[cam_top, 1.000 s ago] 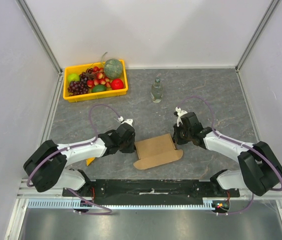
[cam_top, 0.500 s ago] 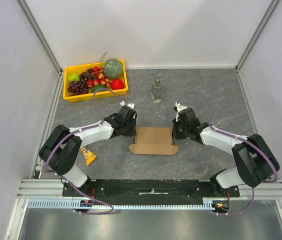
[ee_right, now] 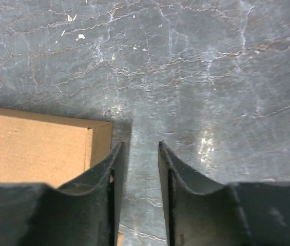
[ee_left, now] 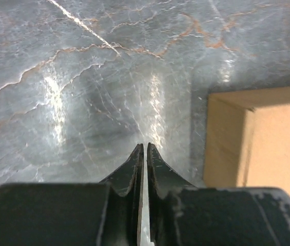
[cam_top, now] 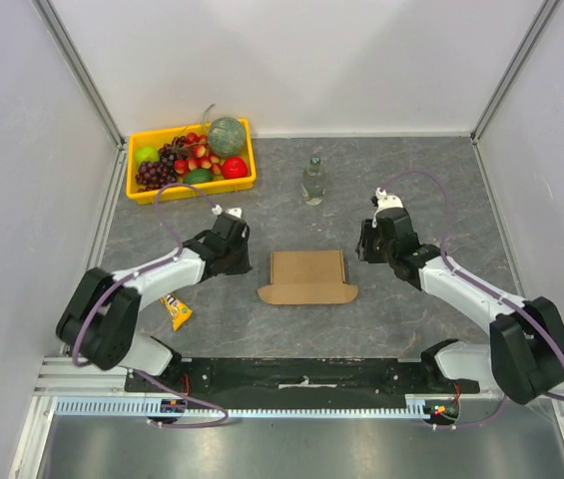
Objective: Fold the paper box
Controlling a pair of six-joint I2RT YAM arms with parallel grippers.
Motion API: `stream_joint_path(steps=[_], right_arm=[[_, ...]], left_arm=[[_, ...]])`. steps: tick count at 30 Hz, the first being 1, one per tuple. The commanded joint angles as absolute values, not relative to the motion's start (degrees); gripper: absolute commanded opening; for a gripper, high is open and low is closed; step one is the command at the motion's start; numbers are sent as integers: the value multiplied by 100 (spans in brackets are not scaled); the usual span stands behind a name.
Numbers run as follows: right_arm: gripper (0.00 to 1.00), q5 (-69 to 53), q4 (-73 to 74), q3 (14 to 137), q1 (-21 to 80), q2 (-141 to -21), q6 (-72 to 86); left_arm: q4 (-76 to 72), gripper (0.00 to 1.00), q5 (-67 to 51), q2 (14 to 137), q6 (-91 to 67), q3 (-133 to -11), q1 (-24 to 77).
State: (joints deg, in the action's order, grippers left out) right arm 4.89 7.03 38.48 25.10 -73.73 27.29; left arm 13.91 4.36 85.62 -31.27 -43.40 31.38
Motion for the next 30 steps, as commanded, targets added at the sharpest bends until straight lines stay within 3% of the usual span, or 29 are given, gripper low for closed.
stream_joint_path(steps=[1, 6, 11, 15, 17, 20, 23, 25, 30], right_arm=[[48, 625, 896, 3683, 2452, -7014, 2715], [70, 386, 826, 3402, 2435, -6654, 2629], [73, 1150, 844, 3200, 2435, -5952, 2452], [57, 1311, 888, 3129, 2417, -5678, 2751], [35, 1074, 957, 3216, 2417, -5730, 2830], [2, 451, 1028, 3392, 2417, -5879, 2787], [0, -296, 582, 3411, 2435, -5723, 2733], [8, -701, 178, 3384, 2461, -5625, 2786], [13, -1204, -113, 3796, 2899, -6230, 2690]], left_arm=[[1275, 11, 379, 7517, -3059, -4114, 3129], [880, 22, -104, 6453, -3023, -3613, 3138], [712, 29, -334, 5916, -3111, -3358, 3129], [476, 31, -658, 5792, -3190, -3243, 3138], [291, 30, -965, 5818, -3252, -3226, 3129], [123, 22, -1274, 6002, -3270, -3366, 3173], [228, 17, -1152, 6047, -3270, -3489, 3234], [342, 15, -1020, 6003, -3270, -3489, 3234], [431, 6, -967, 6003, -3392, -3261, 3226]])
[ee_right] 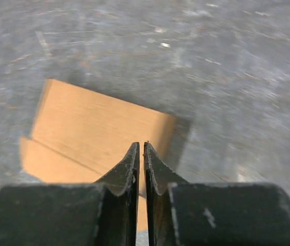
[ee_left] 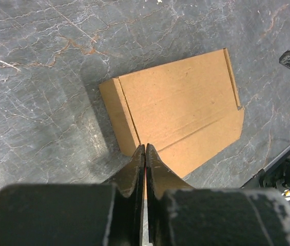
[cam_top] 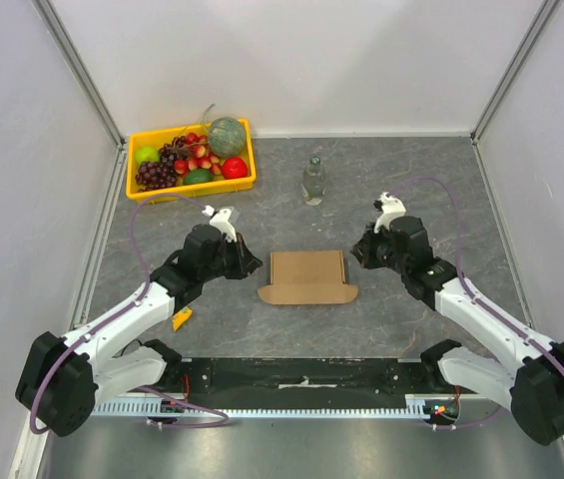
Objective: Fold the paper box
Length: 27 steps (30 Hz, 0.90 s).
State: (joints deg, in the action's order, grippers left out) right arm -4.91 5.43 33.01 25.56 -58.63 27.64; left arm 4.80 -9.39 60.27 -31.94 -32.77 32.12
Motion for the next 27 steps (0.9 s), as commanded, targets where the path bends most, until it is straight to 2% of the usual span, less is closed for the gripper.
stream_joint_path(steps=[1, 5, 8, 19, 27], right_arm=[[14, -1195, -149, 3884, 3074, -6397, 2646], [16, -1011, -307, 4165, 3795, -6977, 2601], [14, -975, -465, 4263, 4069, -7425, 2742], [11, -686, -633, 4315, 4289, -8226, 2848], [10, -466, -317, 4456, 4342, -8446, 2795]], left_arm=[[431, 6, -949, 5977, -3419, -3200, 3226], [404, 11, -853, 5696, -3437, -2901, 3234], [430, 11, -747, 5494, -3419, -2760, 3226], [352, 6, -782, 5677, -3498, -2681, 3226], [299, 6, -844, 5862, -3507, -2689, 3226]])
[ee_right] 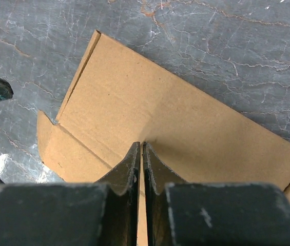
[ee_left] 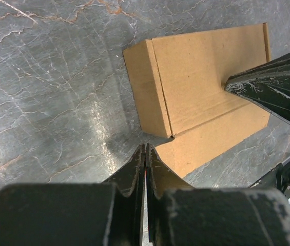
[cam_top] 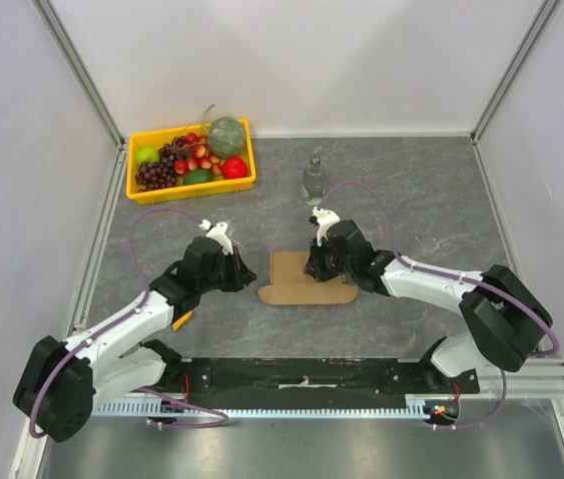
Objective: Fold the paper box
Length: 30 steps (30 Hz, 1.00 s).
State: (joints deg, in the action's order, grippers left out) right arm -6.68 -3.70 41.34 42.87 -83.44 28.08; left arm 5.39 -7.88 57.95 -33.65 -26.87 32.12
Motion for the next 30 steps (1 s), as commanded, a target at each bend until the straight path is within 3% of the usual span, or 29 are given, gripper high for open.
stream_joint_path(steps=[1, 17, 23, 30], right_arm=[[10, -448, -282, 4465, 4342, -8472, 2786], [14, -132, 290, 4667, 4403, -8176, 2690], [34, 456, 1027, 4553, 4395, -7077, 2628], [56, 914, 2178, 4044, 4395, -5828, 2970]], left_arm=[[299, 6, -852, 5862, -3507, -2681, 3226], [369, 10, -923, 5950, -3498, -2716, 3226], [395, 18, -1142, 6064, -3480, -2812, 3234], [439, 40, -1283, 5792, -3551, -2681, 3340]])
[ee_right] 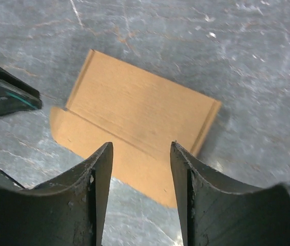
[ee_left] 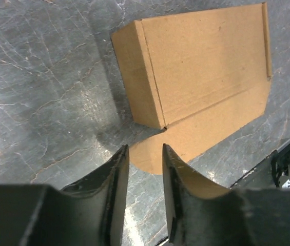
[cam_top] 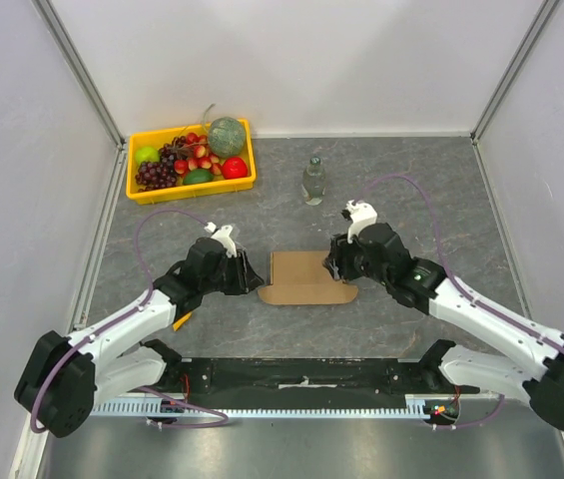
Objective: Fold the paper box
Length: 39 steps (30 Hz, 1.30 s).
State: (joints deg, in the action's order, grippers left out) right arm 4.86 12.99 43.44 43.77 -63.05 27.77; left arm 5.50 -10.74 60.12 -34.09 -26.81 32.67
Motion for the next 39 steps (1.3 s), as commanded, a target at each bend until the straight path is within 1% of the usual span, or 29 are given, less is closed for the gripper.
stream_joint_path(steps=[1, 4, 8, 15, 31, 39], right_arm=[[58, 940, 2319, 3982, 4395, -5705, 3040], [67, 862, 2487, 3815, 4395, -5468, 3164], [75, 887, 2461, 3674, 4395, -5379, 3269], [81, 800, 2373, 3656, 4395, -5589, 3243], [80, 598, 2021, 3498, 4395, -6064, 3419], [80, 633, 1951, 3393, 4395, -6073, 3524]], left_arm=[[457, 43, -1275, 5766, -3568, -2672, 3366], [466, 48, -1213, 5783, -3595, -2672, 3489], [466, 52, -1038, 5923, -3639, -2716, 3726], [553, 54, -651, 6205, -3691, -2874, 4157], [721, 54, -343, 6363, -3621, -3067, 4228], [747, 55, -149, 6425, -3551, -3129, 4228]])
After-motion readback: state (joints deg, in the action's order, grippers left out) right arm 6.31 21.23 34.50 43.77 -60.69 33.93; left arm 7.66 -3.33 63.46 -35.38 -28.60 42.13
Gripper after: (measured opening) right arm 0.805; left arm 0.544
